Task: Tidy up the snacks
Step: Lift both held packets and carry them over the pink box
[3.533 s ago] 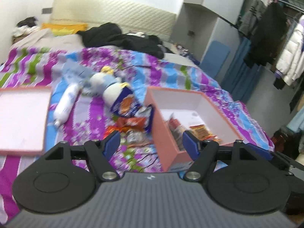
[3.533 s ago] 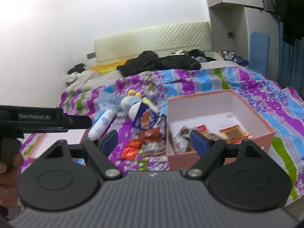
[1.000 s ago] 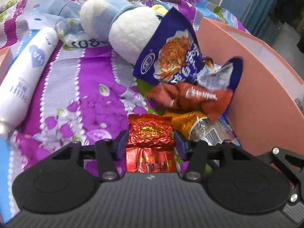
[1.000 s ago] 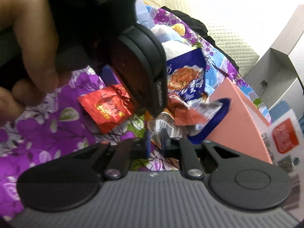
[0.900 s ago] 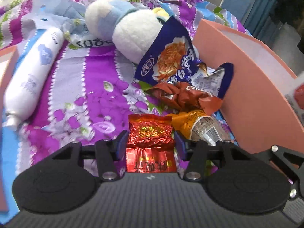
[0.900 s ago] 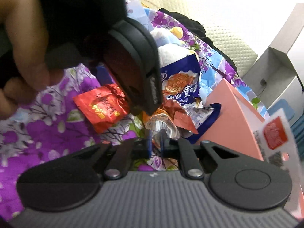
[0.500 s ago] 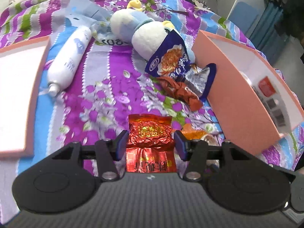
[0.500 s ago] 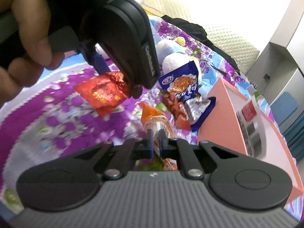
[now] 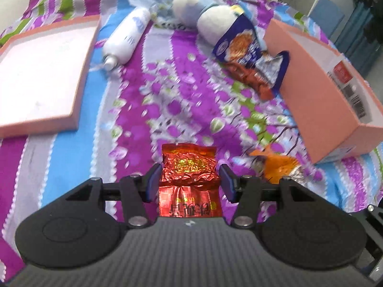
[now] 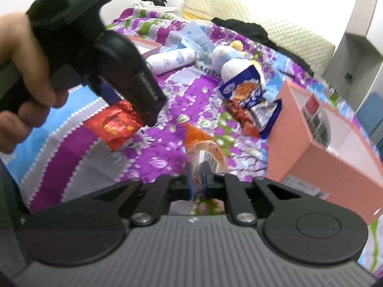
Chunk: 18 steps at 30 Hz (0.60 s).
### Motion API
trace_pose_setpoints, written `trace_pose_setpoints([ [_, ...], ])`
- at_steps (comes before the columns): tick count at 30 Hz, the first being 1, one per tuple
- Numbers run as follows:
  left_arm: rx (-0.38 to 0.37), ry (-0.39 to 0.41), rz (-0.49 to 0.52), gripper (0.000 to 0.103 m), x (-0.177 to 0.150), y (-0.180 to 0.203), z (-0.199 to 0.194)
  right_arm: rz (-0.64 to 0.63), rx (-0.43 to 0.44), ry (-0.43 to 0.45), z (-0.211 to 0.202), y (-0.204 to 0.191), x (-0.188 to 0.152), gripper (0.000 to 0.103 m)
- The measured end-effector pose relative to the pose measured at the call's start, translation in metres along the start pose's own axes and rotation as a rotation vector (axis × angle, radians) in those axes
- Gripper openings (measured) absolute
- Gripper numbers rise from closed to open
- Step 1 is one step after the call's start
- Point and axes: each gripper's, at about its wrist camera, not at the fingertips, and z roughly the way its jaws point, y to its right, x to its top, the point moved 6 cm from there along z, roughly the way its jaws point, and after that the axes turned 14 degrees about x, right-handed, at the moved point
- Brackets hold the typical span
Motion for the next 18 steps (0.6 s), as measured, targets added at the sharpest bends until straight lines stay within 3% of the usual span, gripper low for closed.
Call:
trace_pose_setpoints([
  [2,0.007,-0.016,-0.007,0.058,-0.005,-0.005,0.004,0.05,0.033,0.011,-0.001,0.001,-0.002,0.014],
  [5,-0.001,-0.04,-0.017,0.059,-0.009,-0.01,0.008,0.112,0.045,0.029,-0.002,0.006,-0.004,0.046],
  [6,-0.006,-0.046,-0.023,0.06,-0.01,-0.011,0.009,0.131,0.046,0.042,-0.002,0.01,-0.003,0.063],
  [7,-0.013,-0.05,-0.032,0.066,-0.011,-0.012,0.009,0.148,0.048,0.054,-0.002,0.012,-0.003,0.075],
  [9,-0.038,-0.047,-0.049,0.074,-0.011,-0.012,0.007,0.187,0.044,0.08,-0.004,0.017,-0.004,0.083],
  [18,-0.041,-0.037,-0.029,0.076,-0.015,-0.005,0.007,0.35,0.054,0.057,0.011,0.044,-0.018,0.083],
])
